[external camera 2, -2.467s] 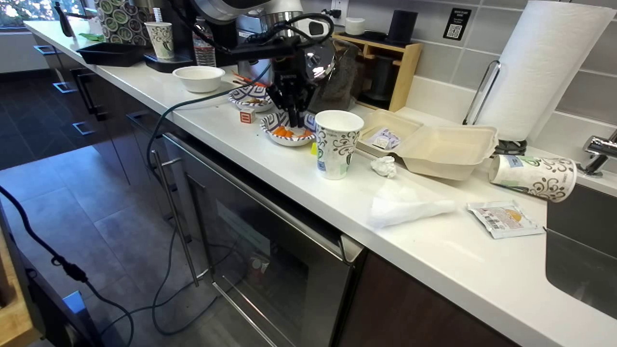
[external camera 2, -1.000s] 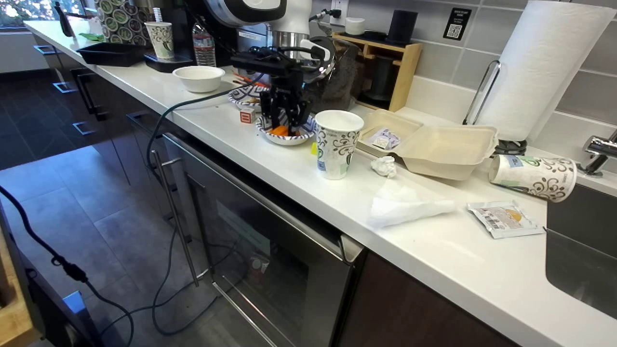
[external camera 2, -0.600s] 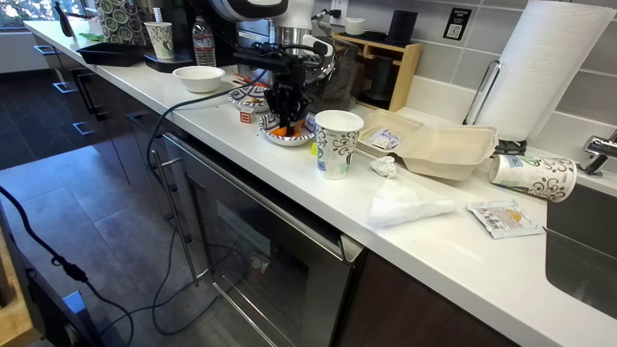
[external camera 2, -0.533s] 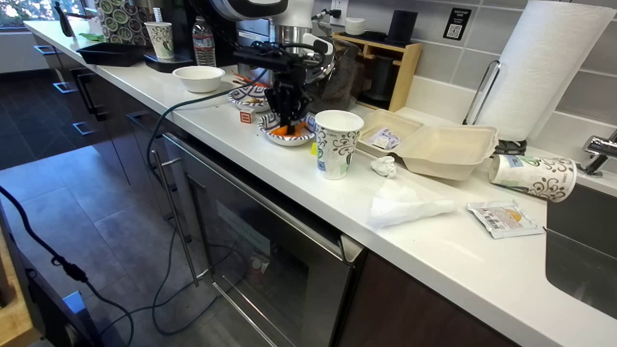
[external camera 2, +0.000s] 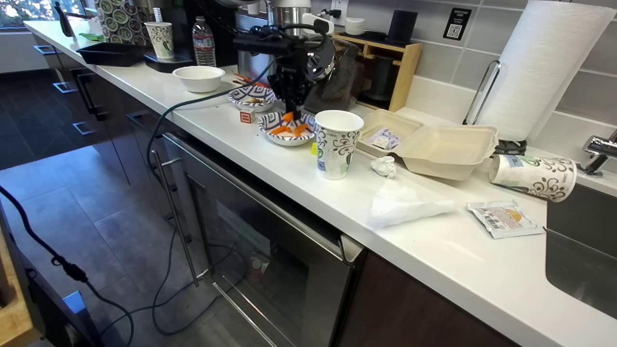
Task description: Put two orange objects from the black and white bowl into the white bowl.
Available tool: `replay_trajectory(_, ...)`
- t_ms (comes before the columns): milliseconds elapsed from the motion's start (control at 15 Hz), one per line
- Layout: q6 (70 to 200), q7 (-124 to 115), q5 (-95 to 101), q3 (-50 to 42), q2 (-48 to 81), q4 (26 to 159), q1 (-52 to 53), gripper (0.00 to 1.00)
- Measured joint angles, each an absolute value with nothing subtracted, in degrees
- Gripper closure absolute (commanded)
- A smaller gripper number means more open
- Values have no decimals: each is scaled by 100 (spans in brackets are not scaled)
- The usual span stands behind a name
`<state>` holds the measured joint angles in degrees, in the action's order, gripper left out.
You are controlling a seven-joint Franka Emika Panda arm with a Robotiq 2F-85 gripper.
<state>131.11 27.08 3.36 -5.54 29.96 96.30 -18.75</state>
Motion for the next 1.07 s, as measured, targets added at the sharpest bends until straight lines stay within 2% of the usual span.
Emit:
replay_trajectory(467,14032,3693,167,-221,1978,10985,-1878,95)
replay_trajectory(733,14054,4840,-309,151,1298,11728,-1783,95)
replay_trajectory(1067,13886,5803,-729,449,634,12275,-1133,95)
